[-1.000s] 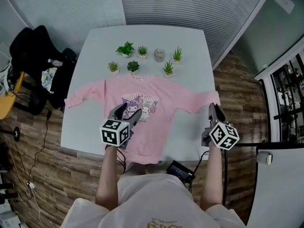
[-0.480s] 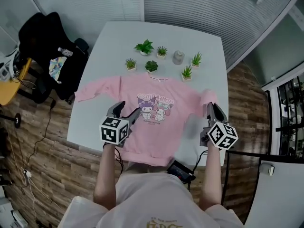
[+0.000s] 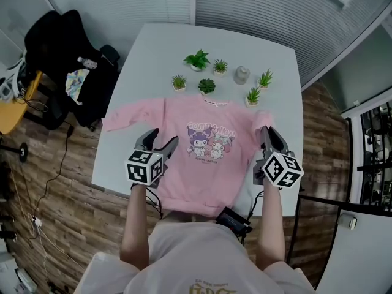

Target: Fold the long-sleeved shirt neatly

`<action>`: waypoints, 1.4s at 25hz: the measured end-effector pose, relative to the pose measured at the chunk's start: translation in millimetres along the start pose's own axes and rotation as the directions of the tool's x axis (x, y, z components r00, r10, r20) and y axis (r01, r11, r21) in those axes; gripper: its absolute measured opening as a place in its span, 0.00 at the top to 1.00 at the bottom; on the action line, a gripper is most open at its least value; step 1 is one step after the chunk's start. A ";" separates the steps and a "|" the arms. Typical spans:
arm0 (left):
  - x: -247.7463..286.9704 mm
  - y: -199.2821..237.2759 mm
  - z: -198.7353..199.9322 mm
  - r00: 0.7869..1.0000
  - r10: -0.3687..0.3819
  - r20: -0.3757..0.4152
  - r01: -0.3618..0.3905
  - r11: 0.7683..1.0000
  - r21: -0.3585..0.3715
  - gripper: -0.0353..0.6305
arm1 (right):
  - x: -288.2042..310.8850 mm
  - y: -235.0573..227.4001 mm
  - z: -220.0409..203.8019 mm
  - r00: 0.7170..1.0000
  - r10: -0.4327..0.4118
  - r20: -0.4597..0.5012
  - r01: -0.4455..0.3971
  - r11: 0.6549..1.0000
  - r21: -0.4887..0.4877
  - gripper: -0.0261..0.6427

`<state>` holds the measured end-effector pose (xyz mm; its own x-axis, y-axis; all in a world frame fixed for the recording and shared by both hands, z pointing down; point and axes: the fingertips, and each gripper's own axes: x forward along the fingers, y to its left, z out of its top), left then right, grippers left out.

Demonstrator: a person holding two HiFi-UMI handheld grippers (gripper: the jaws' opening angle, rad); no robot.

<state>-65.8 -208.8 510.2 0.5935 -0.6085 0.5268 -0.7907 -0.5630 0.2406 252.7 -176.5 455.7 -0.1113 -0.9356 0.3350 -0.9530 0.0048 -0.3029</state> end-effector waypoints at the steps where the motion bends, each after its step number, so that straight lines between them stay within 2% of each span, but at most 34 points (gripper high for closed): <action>1: 0.5 3.6 0.6 1.000 -0.003 0.005 0.003 1.000 -0.001 0.48 | 4.7 5.8 -0.4 1.000 0.005 0.000 -0.005 1.000 -0.001 0.89; 21: 14.2 62.8 -25.6 0.999 -0.032 -0.023 0.030 0.997 -0.074 0.48 | 95.9 107.2 -24.3 0.995 0.091 -0.051 -0.091 0.996 -0.012 0.89; 26: 14.1 82.1 -25.8 1.000 0.007 -0.006 -0.007 0.999 -0.052 0.50 | 117.1 134.9 -28.5 0.992 0.119 -0.050 -0.120 0.992 -0.024 0.89; 28: 15.1 89.4 -26.6 1.000 0.017 -0.003 -0.017 0.997 -0.069 0.51 | 125.6 143.5 -32.7 0.990 0.129 -0.057 -0.131 0.991 -0.034 0.88; 35: 24.1 99.4 -34.2 1.000 0.009 -0.022 -0.010 0.996 -0.090 0.51 | 144.0 172.9 -47.2 0.981 0.173 -0.084 -0.178 0.982 -0.056 0.89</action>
<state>-135.3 -260.3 574.7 0.5833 -0.6007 0.5467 -0.8072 -0.5040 0.3073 58.5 -293.8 493.7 -0.2973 -0.8878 0.3513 -0.9324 0.1908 -0.3071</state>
